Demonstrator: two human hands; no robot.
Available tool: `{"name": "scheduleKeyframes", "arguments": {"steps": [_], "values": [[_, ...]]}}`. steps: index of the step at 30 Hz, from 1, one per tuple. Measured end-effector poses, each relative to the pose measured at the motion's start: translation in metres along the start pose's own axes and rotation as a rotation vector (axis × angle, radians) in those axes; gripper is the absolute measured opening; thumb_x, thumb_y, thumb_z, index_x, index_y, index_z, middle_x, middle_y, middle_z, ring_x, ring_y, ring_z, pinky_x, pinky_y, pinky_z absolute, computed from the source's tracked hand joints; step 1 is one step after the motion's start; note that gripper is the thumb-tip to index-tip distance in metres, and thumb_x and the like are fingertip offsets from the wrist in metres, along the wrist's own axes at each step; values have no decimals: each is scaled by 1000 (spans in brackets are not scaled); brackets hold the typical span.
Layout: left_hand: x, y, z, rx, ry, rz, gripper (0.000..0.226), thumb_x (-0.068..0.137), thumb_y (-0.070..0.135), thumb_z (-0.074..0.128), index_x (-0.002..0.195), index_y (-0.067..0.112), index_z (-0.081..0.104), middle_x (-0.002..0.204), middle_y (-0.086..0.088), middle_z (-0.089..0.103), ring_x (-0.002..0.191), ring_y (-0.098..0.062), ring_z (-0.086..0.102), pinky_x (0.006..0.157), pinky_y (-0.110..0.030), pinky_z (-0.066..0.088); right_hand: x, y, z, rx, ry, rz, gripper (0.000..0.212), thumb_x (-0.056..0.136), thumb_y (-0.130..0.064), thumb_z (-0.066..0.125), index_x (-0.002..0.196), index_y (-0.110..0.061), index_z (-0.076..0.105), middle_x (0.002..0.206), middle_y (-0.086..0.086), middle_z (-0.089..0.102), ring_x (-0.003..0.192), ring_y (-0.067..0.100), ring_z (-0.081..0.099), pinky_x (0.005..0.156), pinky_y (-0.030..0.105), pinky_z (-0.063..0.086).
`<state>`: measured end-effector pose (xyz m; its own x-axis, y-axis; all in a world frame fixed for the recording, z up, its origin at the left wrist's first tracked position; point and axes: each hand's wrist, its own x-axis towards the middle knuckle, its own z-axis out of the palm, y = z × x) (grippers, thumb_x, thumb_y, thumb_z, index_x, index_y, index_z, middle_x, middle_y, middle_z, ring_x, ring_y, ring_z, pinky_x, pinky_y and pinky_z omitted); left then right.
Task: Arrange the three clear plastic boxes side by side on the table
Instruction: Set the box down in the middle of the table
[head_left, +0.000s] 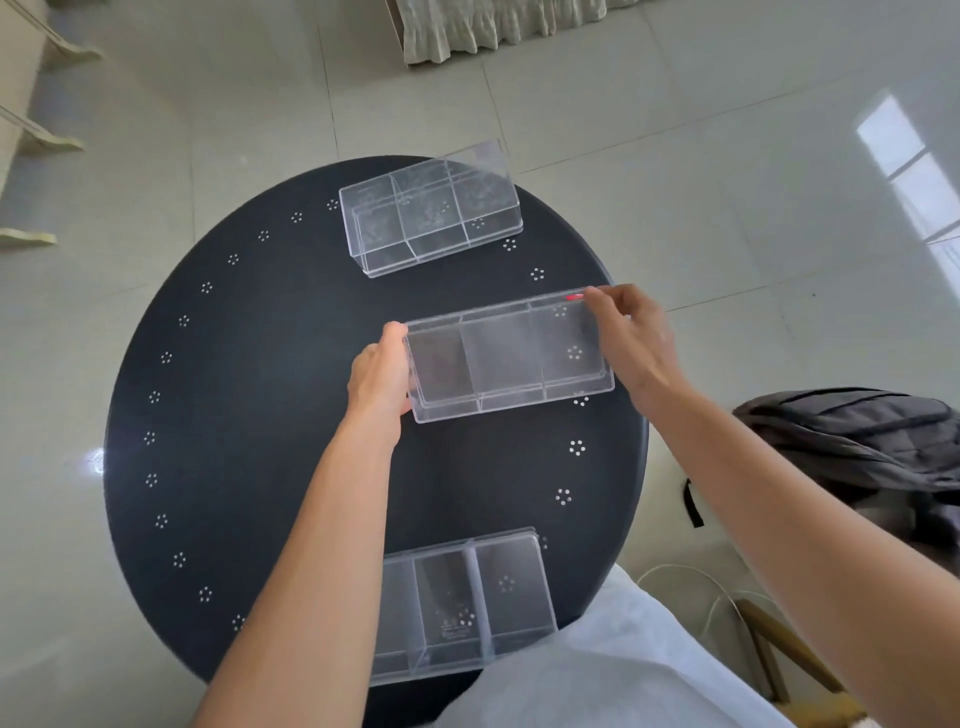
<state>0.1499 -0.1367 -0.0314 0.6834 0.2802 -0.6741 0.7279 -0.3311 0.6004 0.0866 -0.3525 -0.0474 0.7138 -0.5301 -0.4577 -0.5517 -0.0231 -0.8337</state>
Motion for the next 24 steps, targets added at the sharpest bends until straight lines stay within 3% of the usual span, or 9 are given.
{"name": "scheduleKeyframes", "arguments": {"steps": [4,8,12,14,20,24], "values": [[-12,-3,-11,-64,-18,75,30,88,34,47,107,16,60,107,1,66,102,-15,64,83,-34,51,-15,2,-3,87,11,-73,13,85,-30,61,97,-24,62,92,-21,62,86,2,60,76,22,46],[-17,-12,-18,-100,-57,141,14,85,16,51,98,15,58,103,2,65,100,-13,63,81,-29,51,-30,12,-6,131,17,-125,15,82,-19,65,94,-24,57,100,-6,69,94,8,65,74,23,49],[-17,-24,-21,-98,-52,181,25,85,11,54,109,13,59,112,0,66,104,-13,63,86,-29,50,-43,25,-3,137,41,-178,19,83,-11,63,91,-26,53,107,-6,67,105,10,62,67,7,45],[-17,-26,-21,-101,-54,190,28,85,11,55,113,11,59,111,0,66,104,-13,63,84,-28,50,-47,27,-2,162,46,-191,17,83,-11,62,94,-22,54,107,-4,67,106,12,63,65,6,45],[-16,-19,-23,-141,-63,157,16,85,23,57,99,17,62,111,-2,67,110,-17,63,89,-31,50,-38,29,-4,246,25,-70,12,77,-37,53,87,-31,59,99,-2,69,97,20,66,90,45,53],[-15,-10,-24,-71,-71,77,35,91,44,47,112,22,63,116,0,65,106,-21,62,92,-39,47,-30,23,-1,220,-17,113,40,73,-61,41,96,-33,59,111,1,66,107,23,62,91,47,50]]}}
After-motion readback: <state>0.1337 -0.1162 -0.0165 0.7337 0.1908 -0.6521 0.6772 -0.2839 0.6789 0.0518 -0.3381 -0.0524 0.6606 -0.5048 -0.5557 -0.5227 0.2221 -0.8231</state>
